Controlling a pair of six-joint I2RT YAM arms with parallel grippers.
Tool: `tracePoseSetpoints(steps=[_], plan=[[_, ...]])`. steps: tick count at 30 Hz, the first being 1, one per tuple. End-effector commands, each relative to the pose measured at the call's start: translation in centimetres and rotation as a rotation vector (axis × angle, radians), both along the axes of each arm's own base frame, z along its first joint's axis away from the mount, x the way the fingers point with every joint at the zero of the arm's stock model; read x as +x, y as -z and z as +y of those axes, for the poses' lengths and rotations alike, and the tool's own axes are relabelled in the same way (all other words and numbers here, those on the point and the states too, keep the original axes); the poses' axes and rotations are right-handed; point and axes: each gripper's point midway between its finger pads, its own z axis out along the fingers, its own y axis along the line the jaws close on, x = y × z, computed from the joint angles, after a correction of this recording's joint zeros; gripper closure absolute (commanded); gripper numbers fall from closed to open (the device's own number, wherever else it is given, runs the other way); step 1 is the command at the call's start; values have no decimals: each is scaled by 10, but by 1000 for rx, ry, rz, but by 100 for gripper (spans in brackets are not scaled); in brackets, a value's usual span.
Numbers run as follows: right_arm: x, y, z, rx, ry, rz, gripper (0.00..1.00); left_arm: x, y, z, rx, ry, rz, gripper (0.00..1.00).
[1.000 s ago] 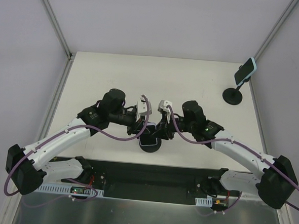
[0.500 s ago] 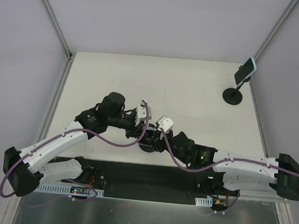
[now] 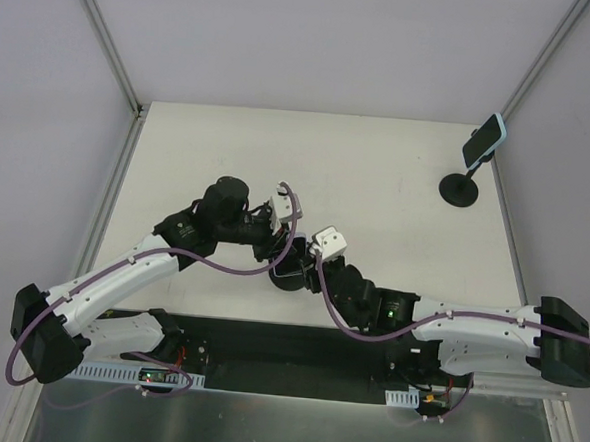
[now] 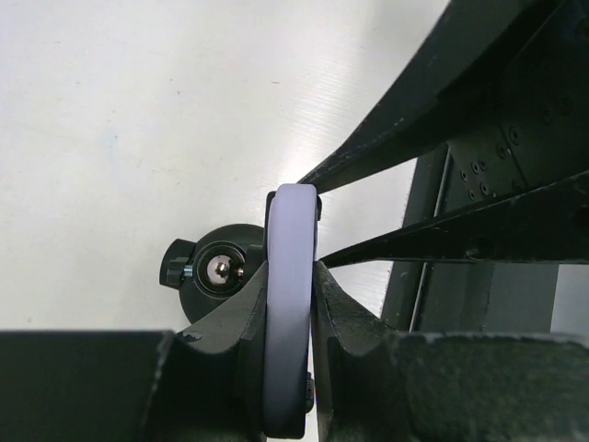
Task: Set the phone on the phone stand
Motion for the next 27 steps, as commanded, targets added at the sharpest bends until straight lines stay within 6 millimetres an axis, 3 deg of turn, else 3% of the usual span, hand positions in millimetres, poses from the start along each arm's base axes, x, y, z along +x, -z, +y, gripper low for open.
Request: tracePoseSetpoints(steps=[1, 3, 6, 7, 8, 9, 11, 12, 13, 14, 16, 17, 19, 23, 27], plan=[[-25, -63, 43, 225, -286, -24, 100, 34, -30, -13, -63, -57, -70, 100], [-17, -56, 27, 212, -281, -27, 100, 32, -28, -12, -50, -55, -48, 91], [-22, -59, 22, 221, -393, -38, 100, 28, -41, -11, -97, -41, -34, 81], [-35, -62, 29, 223, -502, -35, 100, 30, -46, -9, -121, -45, -11, 81], [-32, -64, 27, 222, -529, -35, 100, 27, -50, -10, -145, -18, 7, 83], [-46, -65, 32, 217, -638, -15, 100, 27, -54, -10, -159, -7, 16, 89], [-40, -65, 29, 189, -651, 1, 100, 30, -54, -8, -170, -5, 43, 90], [-36, -62, 24, 163, -631, 23, 90, 31, -53, -7, -169, -11, 48, 87], [-33, -64, 19, 164, -616, 26, 57, 32, -52, -5, -168, -17, 52, 83], [-23, -61, 11, 156, -584, 33, 47, 33, -53, -4, -170, -22, 47, 78], [-28, -61, 5, 157, -645, 67, 29, 32, -53, -1, -168, -32, 39, 64], [-17, -62, -2, 158, -629, 76, 25, 32, -55, 0, -169, -37, 32, 57], [-21, -57, -6, 124, -686, 133, 15, 34, -56, 2, -169, -53, 21, 43], [-6, -51, -13, 94, -756, 206, 11, 37, -65, 9, -178, -90, -8, 34], [-7, -51, -4, 56, -899, 212, 11, 29, -85, 19, -216, -102, -75, 10]])
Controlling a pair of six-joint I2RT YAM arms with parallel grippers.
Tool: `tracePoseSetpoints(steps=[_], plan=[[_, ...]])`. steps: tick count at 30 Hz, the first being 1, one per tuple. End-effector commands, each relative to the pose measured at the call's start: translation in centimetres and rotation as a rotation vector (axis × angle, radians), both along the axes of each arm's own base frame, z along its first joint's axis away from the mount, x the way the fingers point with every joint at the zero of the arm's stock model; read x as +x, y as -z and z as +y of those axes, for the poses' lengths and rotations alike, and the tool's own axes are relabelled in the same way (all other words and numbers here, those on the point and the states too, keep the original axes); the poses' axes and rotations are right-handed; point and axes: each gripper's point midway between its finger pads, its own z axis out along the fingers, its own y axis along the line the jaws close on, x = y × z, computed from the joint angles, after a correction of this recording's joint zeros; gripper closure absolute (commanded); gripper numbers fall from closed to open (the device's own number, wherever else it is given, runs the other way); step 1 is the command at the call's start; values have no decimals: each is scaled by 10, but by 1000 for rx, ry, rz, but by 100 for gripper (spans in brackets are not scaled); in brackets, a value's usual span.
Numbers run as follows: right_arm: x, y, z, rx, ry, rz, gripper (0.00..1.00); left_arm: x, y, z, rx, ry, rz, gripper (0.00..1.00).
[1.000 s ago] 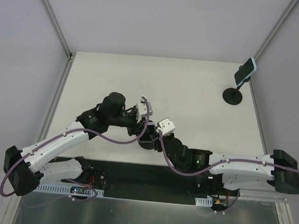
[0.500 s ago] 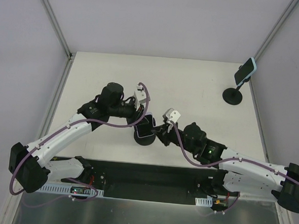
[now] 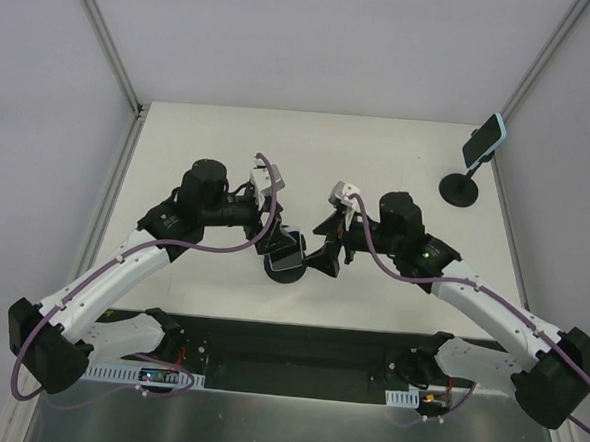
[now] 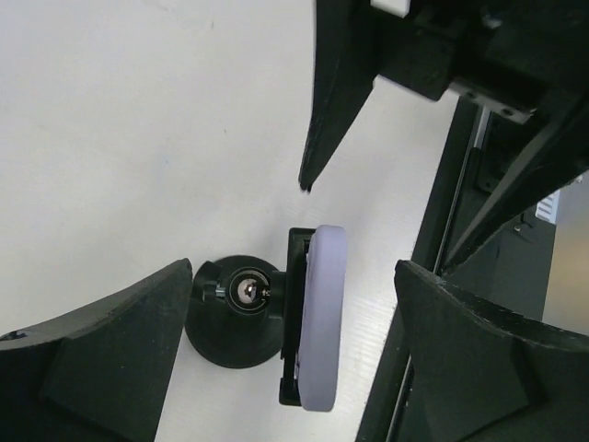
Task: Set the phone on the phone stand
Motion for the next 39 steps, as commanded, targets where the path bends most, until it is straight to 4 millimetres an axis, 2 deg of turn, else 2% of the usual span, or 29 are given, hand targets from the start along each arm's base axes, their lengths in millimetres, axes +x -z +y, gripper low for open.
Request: tracePoseSetpoints(steps=[1, 2, 3, 5, 7, 11, 17, 18, 20, 23, 24, 25, 28, 29, 30, 34, 35, 37, 38, 39], plan=[[-18, -4, 16, -6, -256, 13, 11, -3, -53, 11, -93, -38, -154, 9], [-16, -12, 21, -2, -276, 9, 11, -4, -54, 13, -95, -42, -162, 8], [-13, -2, 27, -19, -302, 42, 11, -7, -62, 16, -109, -46, -191, 9], [-7, -8, 36, -12, -324, 47, 12, -10, -69, 19, -124, -57, -215, 8], [-1, -3, 44, -9, -324, 65, 14, -13, -77, 23, -145, -64, -243, 8], [4, 0, 57, -1, -339, 74, 16, -10, -78, 25, -149, -86, -258, 8], [14, 17, 63, -44, -295, 84, 21, -13, -77, 22, -154, -67, -240, 9], [12, 20, 65, -53, -293, 88, 25, -14, -77, 22, -156, -64, -238, 9], [20, 22, 68, -46, -253, 57, 29, -14, -78, 21, -157, -59, -238, 9], [30, 26, 69, -40, -192, 36, 47, -14, -78, 21, -158, -57, -234, 9], [32, 24, 69, -37, -172, 25, 59, -13, -78, 21, -158, -60, -234, 9], [35, 23, 68, -32, -157, 19, 65, -13, -76, 21, -154, -58, -233, 9], [39, 18, 65, -21, -108, 2, 86, -13, -75, 20, -153, -58, -229, 9], [40, 25, 60, -32, -78, 5, 90, -12, -74, 21, -150, -63, -227, 9], [41, 19, 57, -20, -50, -3, 100, -12, -76, 20, -153, -60, -229, 9], [48, 16, 40, 0, 77, -41, 100, -14, -77, 20, -157, -56, -230, 9], [56, 9, 30, 6, 152, -73, 99, -14, -76, 20, -156, -53, -228, 9], [65, 18, 11, -24, 273, -91, 99, -14, -77, 20, -159, -54, -228, 9], [78, 6, -10, -20, 407, -149, 100, -15, -78, 20, -160, -52, -229, 9], [82, 20, -27, -53, 487, -157, 100, -15, -77, 20, -159, -51, -225, 9]])
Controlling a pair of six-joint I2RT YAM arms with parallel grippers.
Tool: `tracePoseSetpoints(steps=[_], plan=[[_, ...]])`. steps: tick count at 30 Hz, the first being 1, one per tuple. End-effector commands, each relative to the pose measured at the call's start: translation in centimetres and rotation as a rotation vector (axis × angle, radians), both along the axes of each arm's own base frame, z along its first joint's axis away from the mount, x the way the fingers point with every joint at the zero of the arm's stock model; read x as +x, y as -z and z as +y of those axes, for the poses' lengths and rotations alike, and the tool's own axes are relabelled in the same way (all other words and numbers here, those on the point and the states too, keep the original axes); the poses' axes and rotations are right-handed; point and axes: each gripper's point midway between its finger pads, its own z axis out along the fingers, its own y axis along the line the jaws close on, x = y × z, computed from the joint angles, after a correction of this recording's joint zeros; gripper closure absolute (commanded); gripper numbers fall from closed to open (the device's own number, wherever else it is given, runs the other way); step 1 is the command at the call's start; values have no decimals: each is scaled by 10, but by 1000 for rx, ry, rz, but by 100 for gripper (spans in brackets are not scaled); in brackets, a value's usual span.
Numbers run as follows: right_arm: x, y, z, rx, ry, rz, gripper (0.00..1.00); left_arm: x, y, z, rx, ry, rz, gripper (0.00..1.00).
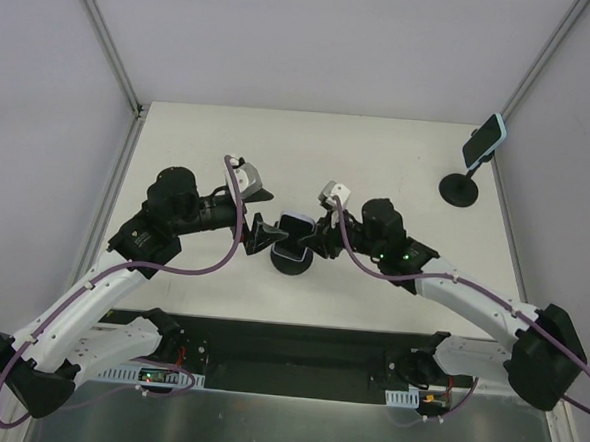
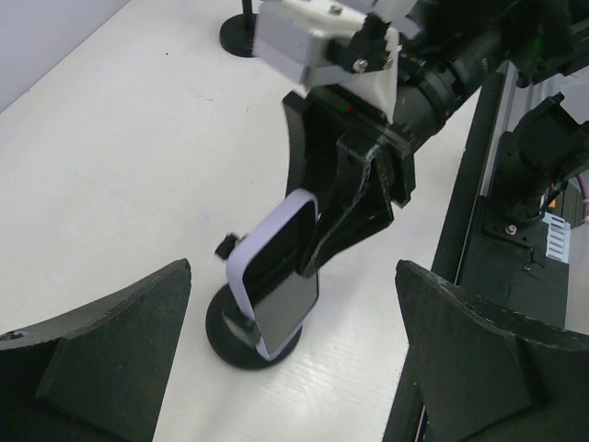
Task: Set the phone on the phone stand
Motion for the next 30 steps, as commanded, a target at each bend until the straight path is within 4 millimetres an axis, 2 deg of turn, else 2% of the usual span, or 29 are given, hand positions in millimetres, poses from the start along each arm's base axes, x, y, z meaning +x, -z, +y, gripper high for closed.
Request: tracePoseSetpoints(steps=[1, 2, 3, 4, 5, 7, 8, 9, 11, 12, 13, 14, 15, 16, 17, 18, 19, 20, 21, 22, 23, 24, 26, 27, 30], plan=[[52, -16, -72, -16, 495, -162, 100, 0, -11, -1, -35, 7, -23, 9], [64, -26, -103, -19, 663, -205, 100, 0, -12, 0, -36, 7, -23, 9], [70, -26, -123, -37, 749, -213, 100, -1, -13, -1, -39, 12, -22, 9], [70, -18, -143, -89, 823, -201, 99, -1, -14, -1, -40, 14, -22, 9], [73, -26, -170, -86, 950, -211, 100, -2, -14, -1, -42, 16, -19, 9], [77, -20, -211, -131, 1093, -189, 100, -3, -14, -2, -44, 25, -15, 9], [76, -24, -225, -109, 1143, -183, 100, -4, -14, -2, -46, 28, -12, 10], [79, -23, -251, -120, 1220, -174, 100, -5, -16, -2, -49, 31, -14, 10], [78, -22, -278, -143, 1296, -164, 100, -6, -17, -2, -53, 33, -15, 10], [81, -24, -303, -149, 1372, -162, 99, -7, -18, -3, -54, 39, -16, 9], [83, -24, -315, -143, 1401, -156, 100, -9, -19, -3, -58, 47, -17, 10], [88, -22, -315, -116, 1365, -134, 100, -10, -20, -2, -61, 49, -17, 10], [95, -27, -340, -80, 1425, -139, 100, -11, -21, -3, -65, 57, -17, 10], [99, -27, -347, -67, 1423, -124, 100, -12, -22, -3, -66, 60, -17, 11], [105, -23, -342, -45, 1362, -92, 100, -13, -22, -3, -68, 63, -19, 11], [109, -29, -367, -17, 1407, -100, 100, -14, -22, -3, -68, 64, -19, 11], [112, -31, -374, 13, 1402, -99, 99, -14, -22, -3, -68, 65, -19, 11], [116, -30, -368, 49, 1339, -81, 100, -14, -22, -3, -68, 60, -22, 11], [118, -34, -387, 76, 1369, -101, 100, -14, -21, -3, -67, 62, -24, 11], [122, -35, -389, 91, 1330, -114, 100, -14, -20, -4, -65, 63, -21, 11], [127, -30, -379, 104, 1236, -107, 99, -14, -21, -5, -67, 66, -17, 11], [132, -33, -383, 98, 1233, -146, 100, -15, -21, -6, -69, 75, -16, 11], [138, -22, -386, 92, 1215, -122, 100, -15, -20, -7, -69, 77, -7, 11], [139, -22, -394, 101, 1225, -116, 100, -16, -19, -8, -69, 81, -4, 11], [141, -24, -397, 107, 1209, -124, 100, -15, -17, -9, -65, 83, 1, 11]])
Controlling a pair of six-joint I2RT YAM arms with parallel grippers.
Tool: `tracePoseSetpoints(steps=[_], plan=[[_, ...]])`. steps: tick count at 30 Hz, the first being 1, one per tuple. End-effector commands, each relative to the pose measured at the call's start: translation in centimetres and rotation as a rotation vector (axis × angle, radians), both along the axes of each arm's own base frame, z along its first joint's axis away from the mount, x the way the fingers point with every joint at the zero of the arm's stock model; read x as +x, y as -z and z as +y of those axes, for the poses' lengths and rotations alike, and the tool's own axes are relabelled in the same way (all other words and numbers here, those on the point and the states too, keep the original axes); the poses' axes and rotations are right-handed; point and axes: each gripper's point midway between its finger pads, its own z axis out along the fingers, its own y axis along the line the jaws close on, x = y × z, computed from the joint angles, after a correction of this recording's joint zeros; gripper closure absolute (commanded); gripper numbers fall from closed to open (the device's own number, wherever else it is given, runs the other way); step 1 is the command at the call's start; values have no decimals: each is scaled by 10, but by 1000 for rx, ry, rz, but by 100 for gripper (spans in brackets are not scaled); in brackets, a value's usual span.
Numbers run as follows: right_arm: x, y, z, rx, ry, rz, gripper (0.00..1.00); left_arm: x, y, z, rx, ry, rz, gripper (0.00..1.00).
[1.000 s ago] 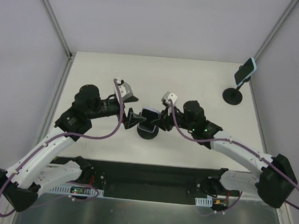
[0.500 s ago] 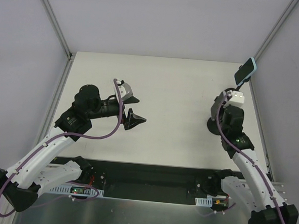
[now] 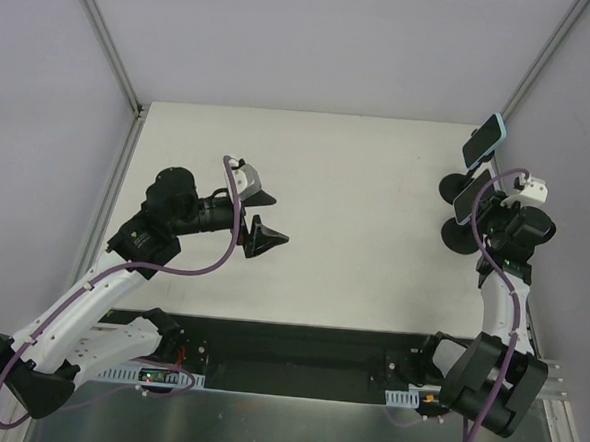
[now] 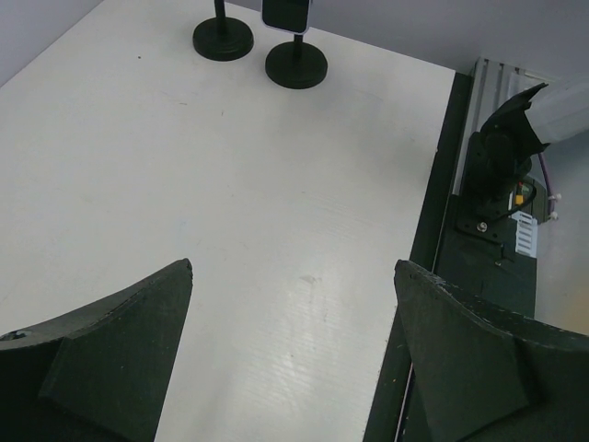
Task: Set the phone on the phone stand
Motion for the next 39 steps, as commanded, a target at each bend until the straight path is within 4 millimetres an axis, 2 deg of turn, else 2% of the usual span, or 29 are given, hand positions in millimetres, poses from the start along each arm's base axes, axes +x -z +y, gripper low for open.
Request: tracePoseSetpoints(steps=[1, 4, 6, 7, 8, 9, 12, 14, 15, 17, 18, 20, 21, 23, 24, 25, 26, 27, 28, 29, 31, 32, 34, 35, 36, 37, 38, 39], plan=[[13, -24, 18, 15, -164, -100, 99, -4, -14, -6, -44, 33, -25, 11], [16, -19, 20, 46, -177, -91, 87, -3, -12, -7, -42, 35, -19, 11], [14, -14, 22, 69, -172, -82, 64, -3, -12, -7, -42, 37, -18, 11], [13, -15, 21, 73, -160, -86, 56, -4, -12, -7, -43, 38, -17, 11], [11, -13, 17, 73, -130, -82, 43, -4, -13, -7, -43, 40, -19, 11], [7, -8, 14, 82, -95, -60, 37, -4, -12, -7, -42, 37, -19, 11], [-7, -15, -4, 57, 41, -49, 19, -2, -10, -7, -38, 32, -16, 11], [-20, -26, -16, 46, 148, -57, 8, 0, -8, -8, -33, 33, -11, 11], [-28, -25, -18, 59, 183, -27, 6, -1, -7, -9, -31, 34, -8, 11], [-41, -39, -25, 61, 264, -59, 1, 1, -6, -9, -28, 28, -5, 11], [-47, -40, -25, 67, 280, -57, 3, 1, -6, -9, -28, 29, -5, 11], [-59, -59, -30, 69, 347, -106, 3, 2, -4, -9, -25, 27, -3, 11], [-65, -57, -30, 74, 365, -87, 3, 3, -4, -9, -23, 24, 0, 11], [-79, -78, -39, 86, 459, -117, 3, 4, -2, -9, -21, 22, 2, 11], [-89, -70, -41, 107, 503, -66, 3, 5, -2, -10, -20, 22, 3, 11], [-95, -73, -45, 112, 546, -53, 3, 5, -2, -10, -19, 20, 4, 11], [-97, -90, -43, 113, 550, -74, 3, 6, -2, -10, -18, 16, 4, 11], [-102, -86, -40, 121, 558, -24, 4, 6, -2, -10, -18, 13, 3, 11], [-104, -89, -41, 104, 578, 0, 3, 8, -1, -9, -15, 2, 4, 11], [-105, -102, -28, 80, 542, 25, 3, 10, -1, -8, -14, -7, 3, 11], [-107, -115, -23, -26, 550, 57, 3, 13, 2, -7, -8, -27, 7, 11], [-98, -127, 6, -58, 444, 43, 3, 15, 2, -7, -7, -34, 5, 11], [-96, -137, 24, -169, 387, 39, 3, 18, 4, -6, -2, -54, 9, 11], [-89, -140, 58, -195, 260, 27, 4, 22, 5, -4, 3, -79, 8, 11], [-85, -140, 73, -225, 214, 35, 3, 25, 6, -2, 4, -96, 6, 11], [-84, -141, 101, -261, 129, 26, 3, 26, 6, -1, 7, -110, 6, 11], [-82, -140, 116, -275, 82, 23, 3, 33, 8, 3, 13, -150, 1, 11], [-78, -131, 132, -297, 31, 43, 3, 35, 9, 5, 16, -172, 0, 10]])
